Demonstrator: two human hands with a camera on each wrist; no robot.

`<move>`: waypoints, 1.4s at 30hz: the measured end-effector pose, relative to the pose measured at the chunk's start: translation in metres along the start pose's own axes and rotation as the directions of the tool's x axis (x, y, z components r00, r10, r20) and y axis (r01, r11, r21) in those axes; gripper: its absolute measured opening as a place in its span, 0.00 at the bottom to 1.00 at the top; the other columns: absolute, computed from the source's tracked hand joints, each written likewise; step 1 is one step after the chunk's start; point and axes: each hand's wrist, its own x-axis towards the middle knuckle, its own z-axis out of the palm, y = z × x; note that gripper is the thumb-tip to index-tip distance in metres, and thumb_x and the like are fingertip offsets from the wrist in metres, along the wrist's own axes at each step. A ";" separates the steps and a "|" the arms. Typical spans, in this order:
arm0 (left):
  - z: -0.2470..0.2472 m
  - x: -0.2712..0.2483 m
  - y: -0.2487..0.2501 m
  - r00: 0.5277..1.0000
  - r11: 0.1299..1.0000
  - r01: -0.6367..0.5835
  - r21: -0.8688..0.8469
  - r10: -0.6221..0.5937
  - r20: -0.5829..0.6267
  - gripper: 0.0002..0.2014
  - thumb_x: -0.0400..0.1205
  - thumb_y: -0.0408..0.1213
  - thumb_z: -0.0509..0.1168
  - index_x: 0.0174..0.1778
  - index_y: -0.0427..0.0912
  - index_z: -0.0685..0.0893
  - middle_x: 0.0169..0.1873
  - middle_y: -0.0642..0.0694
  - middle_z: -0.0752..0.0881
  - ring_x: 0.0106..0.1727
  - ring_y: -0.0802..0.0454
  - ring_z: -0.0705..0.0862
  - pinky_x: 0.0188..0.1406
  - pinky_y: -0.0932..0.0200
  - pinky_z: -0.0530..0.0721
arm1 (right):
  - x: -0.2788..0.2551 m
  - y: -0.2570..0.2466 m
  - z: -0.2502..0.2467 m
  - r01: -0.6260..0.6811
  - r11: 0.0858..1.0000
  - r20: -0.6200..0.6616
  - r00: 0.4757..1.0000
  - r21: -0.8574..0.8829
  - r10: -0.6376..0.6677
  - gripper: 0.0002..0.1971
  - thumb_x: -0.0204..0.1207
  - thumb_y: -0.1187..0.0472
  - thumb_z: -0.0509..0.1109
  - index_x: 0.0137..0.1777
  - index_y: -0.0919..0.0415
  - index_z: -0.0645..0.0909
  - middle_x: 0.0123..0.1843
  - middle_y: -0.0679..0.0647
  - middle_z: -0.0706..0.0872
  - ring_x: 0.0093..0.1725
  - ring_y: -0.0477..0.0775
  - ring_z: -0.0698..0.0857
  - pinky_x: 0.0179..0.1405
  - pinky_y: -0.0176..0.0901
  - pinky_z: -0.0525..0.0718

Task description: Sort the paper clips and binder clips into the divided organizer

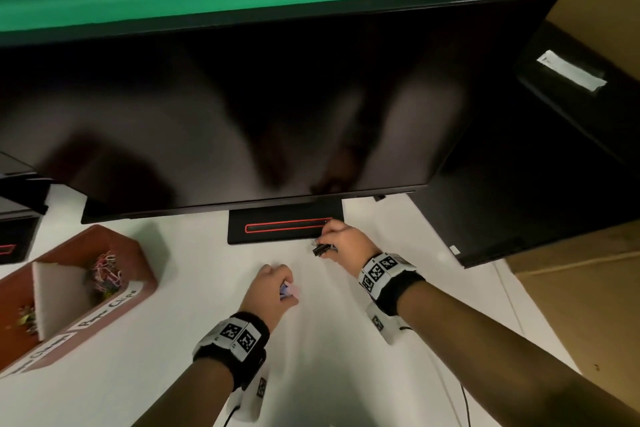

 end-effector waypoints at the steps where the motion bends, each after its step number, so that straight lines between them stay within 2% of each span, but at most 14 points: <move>1: -0.003 -0.003 -0.005 1.000 1.000 0.010 -0.009 -0.010 -0.006 0.11 0.71 0.33 0.71 0.40 0.47 0.74 0.41 0.47 0.74 0.38 0.53 0.75 0.33 0.71 0.69 | 0.001 -0.002 0.003 0.000 1.000 0.014 1.000 -0.013 0.000 0.16 0.77 0.62 0.69 0.64 0.64 0.81 0.67 0.58 0.76 0.62 0.59 0.79 0.66 0.38 0.73; 4: -0.007 -0.011 -0.017 0.999 0.999 0.016 -0.028 -0.017 -0.029 0.10 0.70 0.33 0.70 0.39 0.45 0.74 0.38 0.47 0.75 0.38 0.52 0.76 0.32 0.72 0.69 | -0.001 -0.006 0.015 -0.021 1.000 0.060 0.998 -0.018 0.022 0.13 0.79 0.64 0.63 0.62 0.64 0.81 0.68 0.62 0.74 0.62 0.60 0.77 0.59 0.38 0.75; 10: -0.012 -0.024 -0.041 0.998 0.996 0.038 -0.077 -0.041 -0.038 0.12 0.69 0.34 0.71 0.38 0.48 0.74 0.35 0.49 0.74 0.36 0.51 0.76 0.33 0.67 0.71 | -0.017 -0.011 0.036 -0.040 0.999 0.019 0.999 -0.005 0.040 0.13 0.77 0.65 0.68 0.61 0.64 0.83 0.72 0.57 0.71 0.64 0.59 0.79 0.72 0.35 0.71; 15: -0.018 -0.035 -0.054 0.997 0.987 0.067 -0.144 -0.070 -0.013 0.12 0.68 0.33 0.72 0.37 0.48 0.75 0.35 0.49 0.77 0.33 0.54 0.77 0.37 0.63 0.78 | -0.027 -0.016 0.039 -0.067 0.998 0.062 0.996 -0.021 0.068 0.15 0.77 0.64 0.67 0.64 0.62 0.81 0.66 0.58 0.77 0.63 0.58 0.79 0.68 0.36 0.73; 19: -0.031 -0.049 -0.063 0.998 0.952 0.061 -0.299 -0.062 0.005 0.10 0.69 0.30 0.74 0.35 0.47 0.79 0.31 0.45 0.80 0.26 0.54 0.78 0.29 0.66 0.80 | -0.034 -0.038 0.040 -0.022 0.997 0.122 0.992 0.070 0.014 0.15 0.75 0.68 0.68 0.62 0.64 0.83 0.63 0.60 0.79 0.60 0.59 0.80 0.58 0.36 0.79; 23: -0.059 -0.071 -0.077 0.996 0.912 0.022 -0.409 -0.056 -0.072 0.09 0.70 0.35 0.75 0.32 0.48 0.80 0.28 0.47 0.79 0.26 0.55 0.77 0.31 0.65 0.79 | -0.033 -0.079 0.043 -0.020 0.955 0.154 0.988 0.297 -0.027 0.13 0.73 0.70 0.71 0.57 0.66 0.85 0.60 0.63 0.79 0.54 0.66 0.83 0.48 0.53 0.89; 26: -0.090 -0.095 -0.096 0.986 0.878 0.003 -0.478 -0.081 -0.143 0.09 0.72 0.38 0.74 0.32 0.46 0.79 0.25 0.50 0.76 0.28 0.55 0.75 0.34 0.60 0.76 | -0.022 -0.123 0.044 0.084 0.944 0.144 0.980 0.318 -0.136 0.14 0.72 0.73 0.70 0.57 0.67 0.85 0.60 0.64 0.81 0.56 0.65 0.84 0.45 0.38 0.88; 28: -0.115 -0.115 -0.110 0.977 0.852 -0.018 -0.523 -0.097 -0.191 0.09 0.73 0.35 0.74 0.33 0.45 0.79 0.25 0.46 0.75 0.29 0.54 0.74 0.34 0.60 0.73 | -0.010 -0.156 0.046 0.180 0.932 0.128 0.965 0.314 -0.229 0.14 0.72 0.74 0.70 0.56 0.65 0.86 0.58 0.65 0.83 0.55 0.62 0.85 0.51 0.41 0.87; 30: -0.142 -0.135 -0.125 0.953 0.857 -0.030 -0.514 -0.131 -0.274 0.08 0.73 0.32 0.73 0.35 0.43 0.79 0.29 0.38 0.79 0.31 0.51 0.76 0.33 0.62 0.74 | 0.006 -0.192 0.051 0.231 0.901 0.122 0.948 0.367 -0.293 0.14 0.71 0.76 0.70 0.54 0.66 0.87 0.56 0.64 0.83 0.50 0.56 0.87 0.54 0.49 0.88; 32: -0.171 -0.154 -0.146 0.905 0.859 -0.020 -0.511 -0.201 -0.374 0.08 0.72 0.29 0.73 0.36 0.43 0.81 0.35 0.44 0.86 0.34 0.54 0.82 0.33 0.69 0.77 | 0.023 -0.233 0.058 0.244 0.881 0.136 0.937 0.406 -0.323 0.14 0.71 0.75 0.72 0.56 0.66 0.86 0.56 0.63 0.82 0.40 0.45 0.86 0.47 0.45 0.90; 34: -0.196 -0.169 -0.170 0.840 0.855 -0.016 -0.519 -0.271 -0.471 0.08 0.71 0.27 0.73 0.36 0.41 0.81 0.34 0.52 0.87 0.33 0.62 0.82 0.31 0.75 0.77 | 0.041 -0.276 0.068 0.299 0.869 0.131 0.918 0.395 -0.375 0.14 0.71 0.70 0.73 0.57 0.65 0.85 0.58 0.63 0.82 0.42 0.48 0.85 0.46 0.45 0.90; 38: -0.230 -0.175 -0.220 0.717 0.865 0.086 -0.494 -0.398 -0.572 0.07 0.72 0.33 0.73 0.36 0.41 0.80 0.33 0.47 0.86 0.29 0.61 0.82 0.27 0.75 0.77 | 0.078 -0.351 0.102 0.376 0.863 0.134 0.889 0.337 -0.439 0.13 0.73 0.61 0.74 0.57 0.60 0.85 0.57 0.59 0.84 0.53 0.58 0.85 0.55 0.57 0.86; 40: -0.236 -0.169 -0.234 0.743 0.746 0.070 -0.662 -0.482 -0.464 0.09 0.76 0.42 0.70 0.41 0.39 0.81 0.40 0.40 0.87 0.36 0.53 0.87 0.37 0.66 0.84 | 0.090 -0.379 0.119 0.330 0.880 0.143 0.907 0.342 -0.396 0.15 0.74 0.60 0.72 0.61 0.59 0.83 0.58 0.59 0.84 0.51 0.58 0.87 0.53 0.57 0.88; 42: -0.240 -0.163 -0.236 0.819 0.528 0.086 -0.845 -0.520 -0.242 0.21 0.81 0.56 0.57 0.52 0.40 0.80 0.48 0.38 0.87 0.48 0.43 0.87 0.52 0.53 0.85 | 0.098 -0.395 0.137 0.262 0.910 0.153 0.934 0.321 -0.323 0.21 0.76 0.56 0.70 0.68 0.55 0.75 0.62 0.58 0.83 0.53 0.58 0.87 0.54 0.54 0.88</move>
